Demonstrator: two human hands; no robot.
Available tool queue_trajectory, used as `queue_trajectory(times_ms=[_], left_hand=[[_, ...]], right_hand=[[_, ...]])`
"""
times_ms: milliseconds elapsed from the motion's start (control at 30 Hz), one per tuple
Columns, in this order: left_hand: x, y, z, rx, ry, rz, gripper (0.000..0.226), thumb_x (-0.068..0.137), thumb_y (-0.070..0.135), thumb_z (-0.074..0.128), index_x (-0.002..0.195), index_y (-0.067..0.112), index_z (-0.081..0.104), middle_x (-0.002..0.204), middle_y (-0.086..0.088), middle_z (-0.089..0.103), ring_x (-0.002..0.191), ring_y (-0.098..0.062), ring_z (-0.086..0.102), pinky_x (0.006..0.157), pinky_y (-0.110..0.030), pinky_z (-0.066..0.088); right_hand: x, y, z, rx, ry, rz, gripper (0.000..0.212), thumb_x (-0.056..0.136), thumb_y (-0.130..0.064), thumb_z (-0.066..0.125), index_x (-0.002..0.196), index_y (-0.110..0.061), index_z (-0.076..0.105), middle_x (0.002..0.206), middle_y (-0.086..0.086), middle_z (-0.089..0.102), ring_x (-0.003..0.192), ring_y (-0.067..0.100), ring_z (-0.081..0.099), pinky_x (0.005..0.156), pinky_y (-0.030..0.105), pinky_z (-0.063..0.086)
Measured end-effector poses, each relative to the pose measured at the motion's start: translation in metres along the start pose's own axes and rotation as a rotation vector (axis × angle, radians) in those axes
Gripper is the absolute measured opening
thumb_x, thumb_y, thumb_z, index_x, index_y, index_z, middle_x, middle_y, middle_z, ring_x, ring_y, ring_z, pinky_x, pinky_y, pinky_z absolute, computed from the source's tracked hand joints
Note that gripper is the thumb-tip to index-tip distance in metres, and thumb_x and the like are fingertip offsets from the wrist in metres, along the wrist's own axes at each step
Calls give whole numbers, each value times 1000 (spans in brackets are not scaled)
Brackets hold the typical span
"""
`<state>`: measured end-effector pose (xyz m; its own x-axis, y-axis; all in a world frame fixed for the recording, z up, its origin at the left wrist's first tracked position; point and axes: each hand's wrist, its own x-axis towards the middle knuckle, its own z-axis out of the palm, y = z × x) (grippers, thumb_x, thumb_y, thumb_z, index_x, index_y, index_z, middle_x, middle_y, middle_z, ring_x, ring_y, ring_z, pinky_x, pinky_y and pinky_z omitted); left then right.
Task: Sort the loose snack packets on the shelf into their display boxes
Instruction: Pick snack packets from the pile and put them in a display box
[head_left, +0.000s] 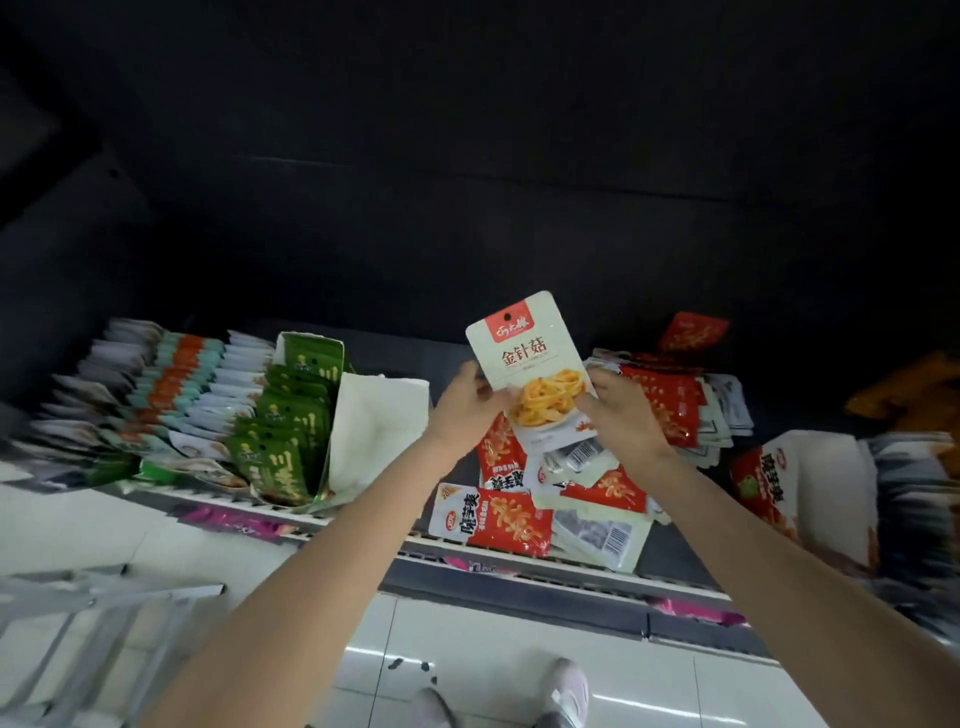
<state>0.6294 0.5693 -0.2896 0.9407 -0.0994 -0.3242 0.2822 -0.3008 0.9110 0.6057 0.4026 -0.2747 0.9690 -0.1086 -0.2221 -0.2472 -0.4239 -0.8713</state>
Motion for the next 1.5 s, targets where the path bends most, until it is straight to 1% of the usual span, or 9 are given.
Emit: queue_trajectory(times_ms=[167, 367, 600, 767, 967, 1167, 1300, 1400, 1500], left_hand=[[-32, 16, -66, -9, 132, 293, 33, 85, 7, 63, 117, 12, 56, 118, -1, 64, 103, -9, 62, 76, -18, 56], [-59, -13, -147, 172, 160, 290, 35, 84, 10, 66, 118, 12, 61, 112, 6, 65, 102, -8, 64, 85, -27, 55], [-70, -53, -173, 291, 237, 322, 21, 84, 9, 66, 103, 16, 64, 94, 6, 69, 87, -3, 65, 80, -17, 54], [-68, -67, -173, 621, 35, 312, 16, 87, 7, 60, 97, 13, 71, 96, 1, 72, 82, -6, 65, 84, -21, 53], [-59, -61, -158, 605, -77, 266, 18, 88, 16, 57, 102, 18, 67, 95, 1, 71, 85, -11, 67, 82, -35, 56], [-45, -29, -104, 525, 8, 367, 17, 89, 16, 54, 101, 14, 66, 95, 0, 71, 88, -13, 65, 84, -35, 54], [-28, -9, -42, 486, -78, 293, 24, 93, 19, 52, 114, 11, 59, 114, -5, 66, 102, -16, 63, 90, -28, 51], [0, -17, 3, 513, -156, 105, 38, 94, 21, 49, 130, 9, 49, 131, -8, 56, 118, -22, 55, 99, -32, 44], [21, -31, 33, 401, -190, -112, 41, 93, 20, 51, 133, 8, 47, 133, -9, 55, 117, -24, 55, 91, -23, 42]], right_hand=[[-10, -47, 41, 188, -144, -41, 17, 88, -7, 60, 102, -17, 63, 97, -7, 66, 83, 0, 63, 71, 10, 53], [-17, -67, 112, 69, -238, -153, 28, 85, -8, 65, 113, -3, 66, 115, 8, 68, 100, 14, 64, 90, 29, 52], [-19, -49, 156, -282, -267, -117, 25, 85, -14, 66, 108, -6, 69, 110, 5, 69, 93, 14, 64, 70, 16, 46], [-27, -47, 163, -387, -316, -177, 15, 88, -18, 62, 97, -11, 73, 98, 0, 71, 86, 12, 62, 68, 14, 43], [-27, -57, 154, -246, -524, -85, 20, 86, -12, 62, 103, -13, 72, 99, -2, 70, 92, 7, 63, 86, 21, 48], [-15, -38, 100, 71, -135, 54, 22, 93, -10, 49, 88, -19, 68, 87, 1, 72, 88, 14, 69, 85, 29, 54], [3, 10, 62, -361, 100, 115, 19, 91, -16, 55, 106, -14, 65, 111, 5, 68, 100, 20, 64, 80, 26, 48], [17, 50, 49, -587, 40, 162, 50, 90, -23, 59, 134, -8, 41, 135, 15, 50, 125, 29, 47, 98, 33, 42], [27, 83, 50, -711, -95, 174, 82, 89, -34, 58, 149, -7, 9, 157, 16, 10, 146, 28, 7, 117, 38, 19]])
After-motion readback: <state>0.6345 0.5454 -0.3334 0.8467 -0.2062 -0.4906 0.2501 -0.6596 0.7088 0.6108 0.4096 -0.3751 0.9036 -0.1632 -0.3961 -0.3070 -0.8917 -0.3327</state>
